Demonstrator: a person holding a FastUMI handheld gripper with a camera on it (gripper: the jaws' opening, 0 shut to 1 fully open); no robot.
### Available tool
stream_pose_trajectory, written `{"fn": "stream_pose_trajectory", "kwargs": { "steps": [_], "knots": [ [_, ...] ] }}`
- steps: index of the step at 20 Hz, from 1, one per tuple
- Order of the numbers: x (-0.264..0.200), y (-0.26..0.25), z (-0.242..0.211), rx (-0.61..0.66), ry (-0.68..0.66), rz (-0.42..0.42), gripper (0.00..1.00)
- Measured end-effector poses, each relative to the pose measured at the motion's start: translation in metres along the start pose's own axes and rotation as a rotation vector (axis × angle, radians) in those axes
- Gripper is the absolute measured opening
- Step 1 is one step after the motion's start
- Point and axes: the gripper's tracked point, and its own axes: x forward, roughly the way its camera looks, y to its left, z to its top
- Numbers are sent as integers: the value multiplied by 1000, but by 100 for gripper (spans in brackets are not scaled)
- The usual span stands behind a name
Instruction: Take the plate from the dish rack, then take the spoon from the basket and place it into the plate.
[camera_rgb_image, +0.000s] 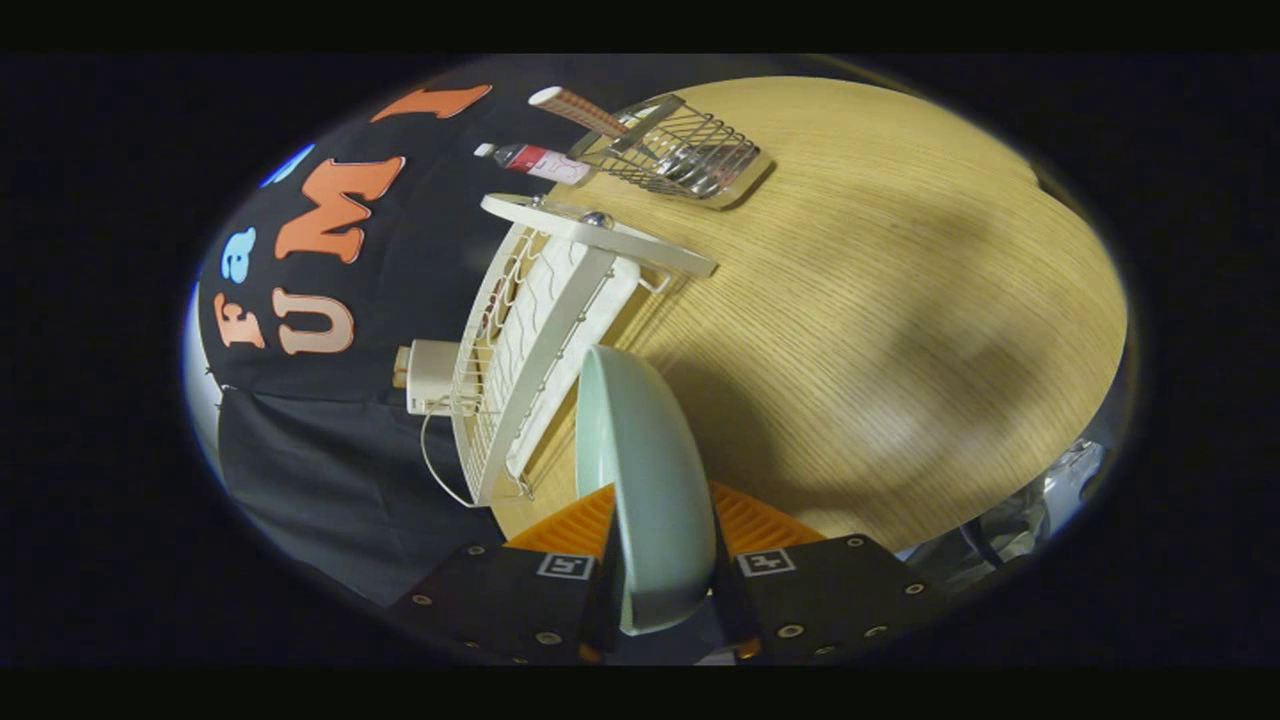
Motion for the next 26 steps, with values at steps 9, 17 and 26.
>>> {"fn": "stream_pose_trajectory", "kwargs": {
  "steps": [9, 17, 26],
  "knots": [
    [-23, -12, 26, -128, -79, -80, 91],
    [-68, -20, 92, -365, -276, -218, 98],
    [-103, 21, 166, -652, -558, -269, 98]
  ]
}}
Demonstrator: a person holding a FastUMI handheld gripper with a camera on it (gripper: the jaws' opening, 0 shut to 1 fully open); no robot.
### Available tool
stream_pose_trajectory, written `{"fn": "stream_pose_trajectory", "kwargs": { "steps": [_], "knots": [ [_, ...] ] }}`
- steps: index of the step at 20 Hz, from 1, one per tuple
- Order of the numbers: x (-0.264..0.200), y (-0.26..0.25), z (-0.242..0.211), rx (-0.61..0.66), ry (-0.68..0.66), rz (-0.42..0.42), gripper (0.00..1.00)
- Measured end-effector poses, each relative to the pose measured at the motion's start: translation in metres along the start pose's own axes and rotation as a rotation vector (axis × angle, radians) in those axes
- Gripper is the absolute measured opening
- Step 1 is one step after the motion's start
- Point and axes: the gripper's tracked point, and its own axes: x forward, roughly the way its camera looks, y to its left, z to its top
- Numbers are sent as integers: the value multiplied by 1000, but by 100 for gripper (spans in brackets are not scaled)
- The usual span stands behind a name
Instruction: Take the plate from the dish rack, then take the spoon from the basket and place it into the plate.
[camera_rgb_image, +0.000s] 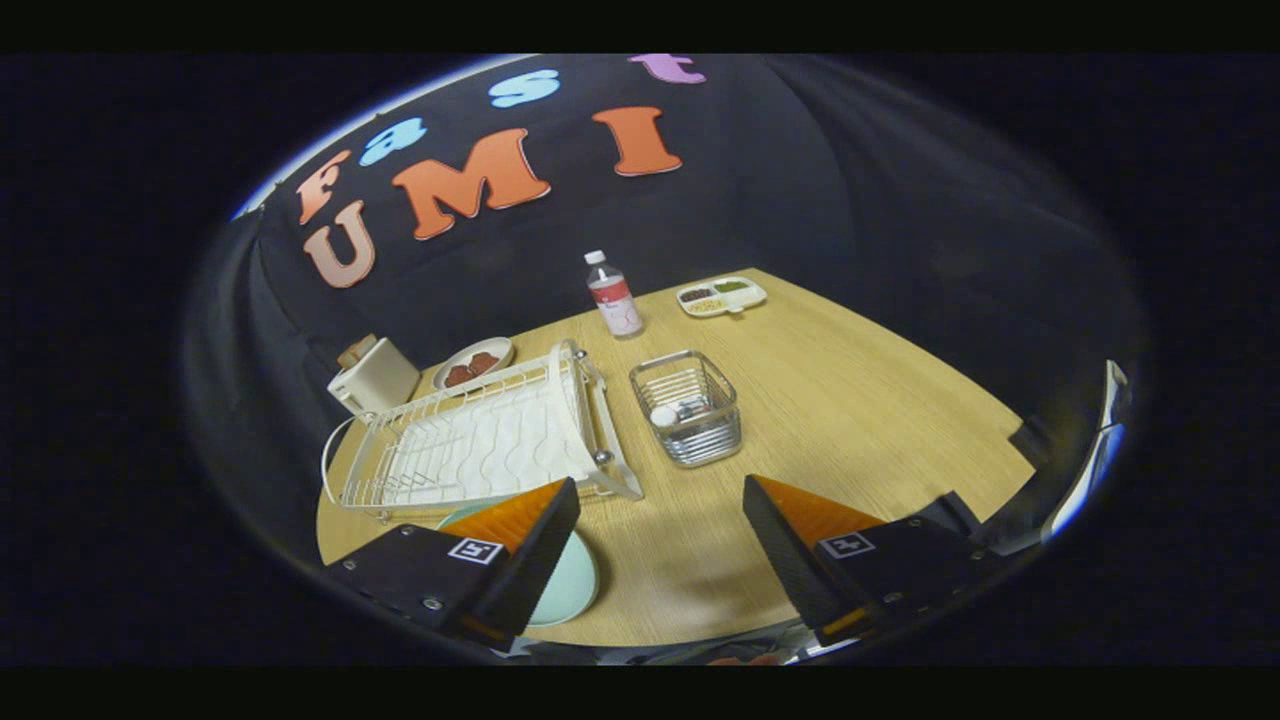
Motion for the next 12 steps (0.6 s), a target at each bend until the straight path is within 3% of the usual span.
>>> {"fn": "stream_pose_trajectory", "kwargs": {
  "steps": [12],
  "knots": [
    [48, 1, 45, -104, -242, 35, 99]
  ]
}}
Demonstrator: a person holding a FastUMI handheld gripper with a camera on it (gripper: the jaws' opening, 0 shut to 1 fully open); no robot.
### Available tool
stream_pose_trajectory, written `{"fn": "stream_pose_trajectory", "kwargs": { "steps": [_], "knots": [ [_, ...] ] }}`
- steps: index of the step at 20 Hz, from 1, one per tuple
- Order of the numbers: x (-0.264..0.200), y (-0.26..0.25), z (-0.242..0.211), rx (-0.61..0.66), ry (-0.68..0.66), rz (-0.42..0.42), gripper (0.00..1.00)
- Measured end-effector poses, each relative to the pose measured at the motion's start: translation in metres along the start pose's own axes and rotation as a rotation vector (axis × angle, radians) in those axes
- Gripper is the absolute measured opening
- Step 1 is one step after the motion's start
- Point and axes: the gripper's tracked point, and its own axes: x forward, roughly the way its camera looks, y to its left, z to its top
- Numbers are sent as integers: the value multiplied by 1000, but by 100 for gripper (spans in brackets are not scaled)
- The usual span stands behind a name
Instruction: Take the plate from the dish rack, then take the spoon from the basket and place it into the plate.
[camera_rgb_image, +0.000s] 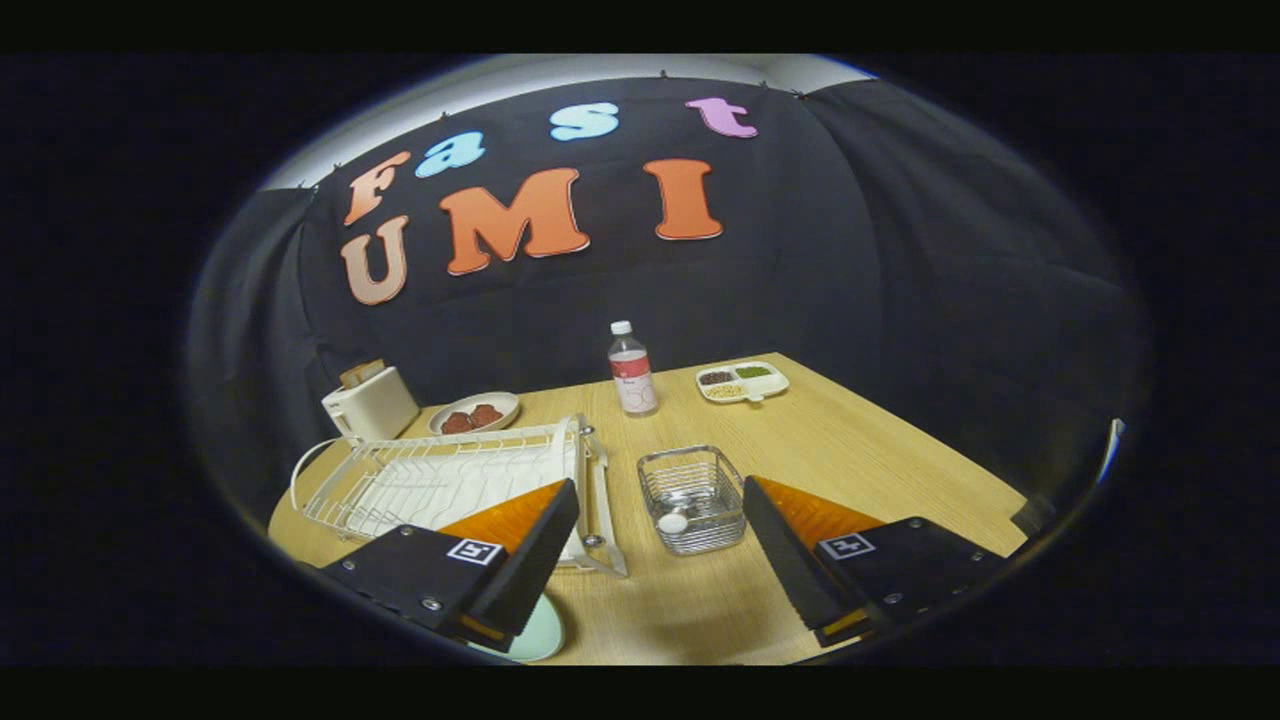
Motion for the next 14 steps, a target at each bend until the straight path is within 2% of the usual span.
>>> {"fn": "stream_pose_trajectory", "kwargs": {
  "steps": [3, 6, 10, 11, 14],
  "knots": [
    [12, -4, -6, -35, -9, -5, 96],
    [22, -7, -12, -62, -3, -8, 87],
    [30, -7, -14, 6, 6, 8, 59],
    [33, -6, -16, 19, 11, 8, 46],
    [40, -8, -26, 50, 57, -5, 28]
  ]
}}
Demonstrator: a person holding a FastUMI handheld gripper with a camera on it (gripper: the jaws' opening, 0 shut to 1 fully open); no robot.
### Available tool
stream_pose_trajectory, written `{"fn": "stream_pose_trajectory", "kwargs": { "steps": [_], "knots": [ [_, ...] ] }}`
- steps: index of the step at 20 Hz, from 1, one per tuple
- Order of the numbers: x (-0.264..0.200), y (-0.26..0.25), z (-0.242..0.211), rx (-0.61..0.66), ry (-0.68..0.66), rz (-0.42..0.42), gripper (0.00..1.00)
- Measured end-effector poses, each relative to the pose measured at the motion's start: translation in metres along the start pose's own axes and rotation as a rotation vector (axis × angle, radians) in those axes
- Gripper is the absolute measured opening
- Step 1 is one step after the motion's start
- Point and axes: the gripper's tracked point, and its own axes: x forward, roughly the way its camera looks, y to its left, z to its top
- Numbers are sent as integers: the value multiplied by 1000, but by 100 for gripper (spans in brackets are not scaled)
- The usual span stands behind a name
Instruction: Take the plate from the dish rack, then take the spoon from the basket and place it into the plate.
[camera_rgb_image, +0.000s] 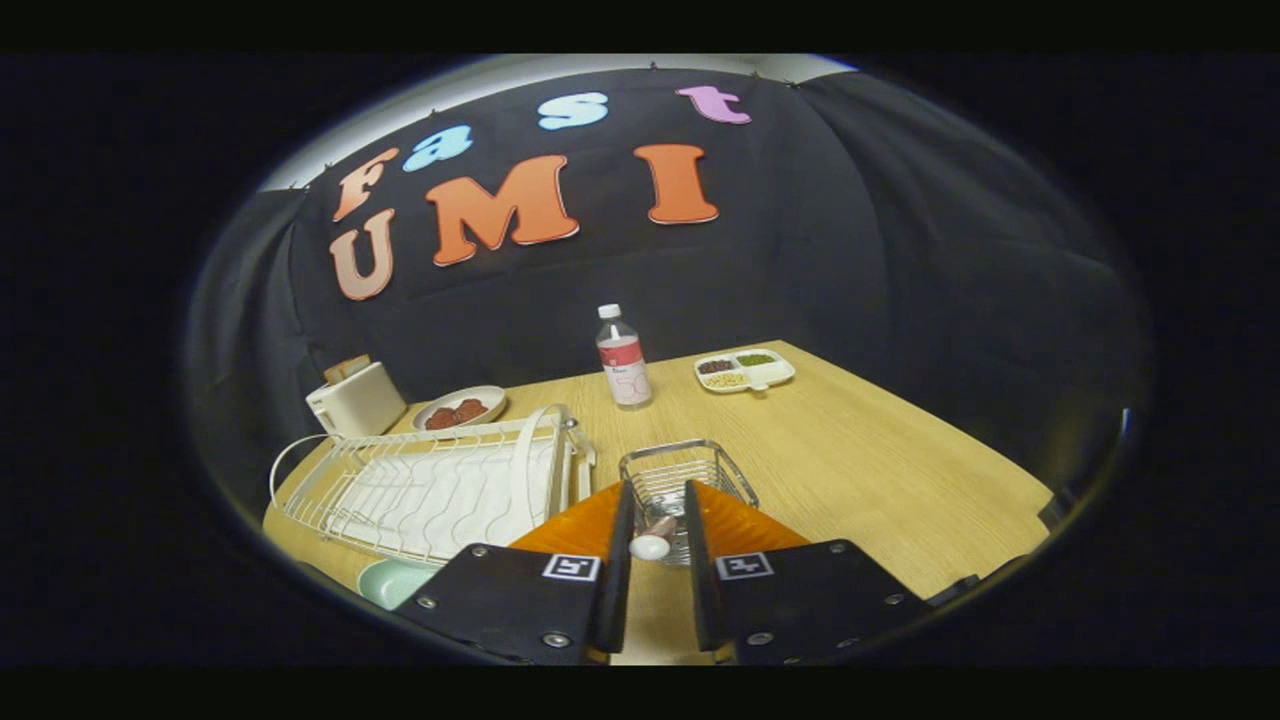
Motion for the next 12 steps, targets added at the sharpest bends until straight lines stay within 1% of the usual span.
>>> {"fn": "stream_pose_trajectory", "kwargs": {
  "steps": [1, 4, 6, 10, 12],
  "knots": [
    [0, -1, 0, 6, 7, -5, 19],
    [1, -6, 2, 28, 10, -26, 16],
    [-2, -8, 5, 38, 4, -36, 11],
    [-12, -7, 16, 22, -8, -40, 8],
    [-19, -8, 22, 13, -11, -55, 7]
  ]
}}
